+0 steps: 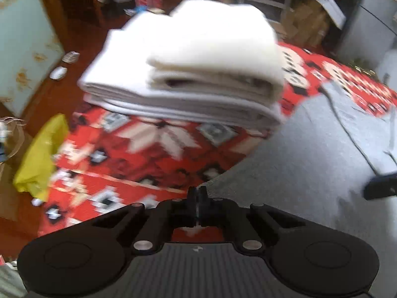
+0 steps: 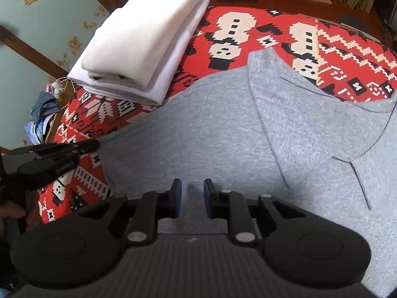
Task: Fold clothes
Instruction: 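Reach both open grippers over the flat shirt toward its hem, then move both open grippers back across the shirt to its hem edge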
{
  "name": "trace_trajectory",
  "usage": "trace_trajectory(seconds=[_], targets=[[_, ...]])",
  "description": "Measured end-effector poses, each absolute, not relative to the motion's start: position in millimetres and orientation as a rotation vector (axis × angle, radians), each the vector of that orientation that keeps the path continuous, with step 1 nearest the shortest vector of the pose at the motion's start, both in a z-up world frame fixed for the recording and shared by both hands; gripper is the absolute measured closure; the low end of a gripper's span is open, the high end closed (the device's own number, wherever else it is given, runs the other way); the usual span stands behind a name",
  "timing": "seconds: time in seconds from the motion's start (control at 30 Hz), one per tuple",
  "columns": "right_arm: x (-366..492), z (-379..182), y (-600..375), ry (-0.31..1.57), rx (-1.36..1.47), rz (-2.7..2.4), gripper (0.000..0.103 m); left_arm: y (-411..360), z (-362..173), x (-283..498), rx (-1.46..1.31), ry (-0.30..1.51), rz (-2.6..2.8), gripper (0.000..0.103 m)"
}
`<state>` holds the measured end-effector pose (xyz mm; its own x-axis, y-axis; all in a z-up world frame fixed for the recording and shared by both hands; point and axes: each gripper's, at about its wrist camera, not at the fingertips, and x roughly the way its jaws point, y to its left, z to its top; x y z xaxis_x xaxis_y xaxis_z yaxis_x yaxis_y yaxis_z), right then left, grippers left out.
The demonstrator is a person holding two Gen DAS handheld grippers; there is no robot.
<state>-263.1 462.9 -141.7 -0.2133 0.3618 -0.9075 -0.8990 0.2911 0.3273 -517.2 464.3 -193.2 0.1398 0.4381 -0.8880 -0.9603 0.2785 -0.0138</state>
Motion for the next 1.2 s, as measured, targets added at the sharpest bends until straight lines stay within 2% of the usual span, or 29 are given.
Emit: trace_trajectory(seconds=[0.17, 0.23, 0.3, 0.33, 0.37, 0.4, 0.43, 0.47, 0.5, 0.57, 0.67, 0.73, 0.93, 1.07, 1.2], targets=[[-254.3, -142.9, 459.6, 1.306, -0.549, 1.249, 0.081, 470.5, -197.0, -518.7, -0.746, 0.941, 1.152, 0.101], [-250.6, -142.0, 456.3, 1.301, -0.541, 1.244, 0.076, 469.8, -196.5, -514.5, -0.718, 0.967, 1.15, 0.097], [-246.9, -140.8, 452.5, 1.292, -0.535, 1.238, 0.071, 470.6, -194.1, -517.2, -0.736, 0.972, 1.155, 0.088], [-244.1, -140.3, 450.2, 1.288, -0.533, 1.231, 0.069, 470.8, -192.4, -519.0, -0.751, 0.97, 1.158, 0.075], [-241.3, -139.7, 447.8, 1.284, -0.531, 1.224, 0.065, 470.9, -190.6, -520.9, -0.766, 0.969, 1.161, 0.068], [-237.9, -138.9, 444.4, 1.28, -0.529, 1.216, 0.063, 471.0, -188.8, -522.8, -0.78, 0.968, 1.163, 0.068], [-233.7, -137.8, 439.7, 1.273, -0.528, 1.204, 0.056, 470.4, -185.6, -523.0, -0.778, 0.973, 1.166, 0.067], [-229.2, -136.4, 434.3, 1.262, -0.528, 1.191, 0.047, 469.5, -181.5, -521.6, -0.773, 0.981, 1.167, 0.061], [-224.7, -134.9, 428.9, 1.252, -0.529, 1.178, 0.043, 468.0, -176.2, -518.4, -0.765, 0.986, 1.167, 0.057], [-215.2, -131.8, 416.5, 1.235, -0.527, 1.156, 0.026, 463.1, -164.5, -509.5, -0.742, 0.987, 1.165, 0.035], [-197.8, -125.9, 392.5, 1.196, -0.53, 1.095, 0.007, 449.5, -146.9, -483.1, -0.687, 0.975, 1.134, 0.014], [-185.9, -123.3, 373.6, 1.185, -0.528, 1.055, 0.001, 438.3, -141.7, -459.0, -0.666, 0.988, 1.083, 0.007], [-155.8, -135.9, 316.6, 1.244, -0.535, 0.896, 0.0, 395.8, -153.2, -386.9, -0.602, 1.017, 0.943, 0.002], [-147.9, -147.8, 287.6, 1.201, -0.521, 0.824, 0.0, 372.1, -170.1, -347.7, -0.526, 1.002, 0.838, 0.002], [-140.9, -167.0, 274.2, 1.184, -0.551, 0.786, 0.0, 361.0, -196.9, -319.3, -0.467, 1.1, 0.797, 0.002]])
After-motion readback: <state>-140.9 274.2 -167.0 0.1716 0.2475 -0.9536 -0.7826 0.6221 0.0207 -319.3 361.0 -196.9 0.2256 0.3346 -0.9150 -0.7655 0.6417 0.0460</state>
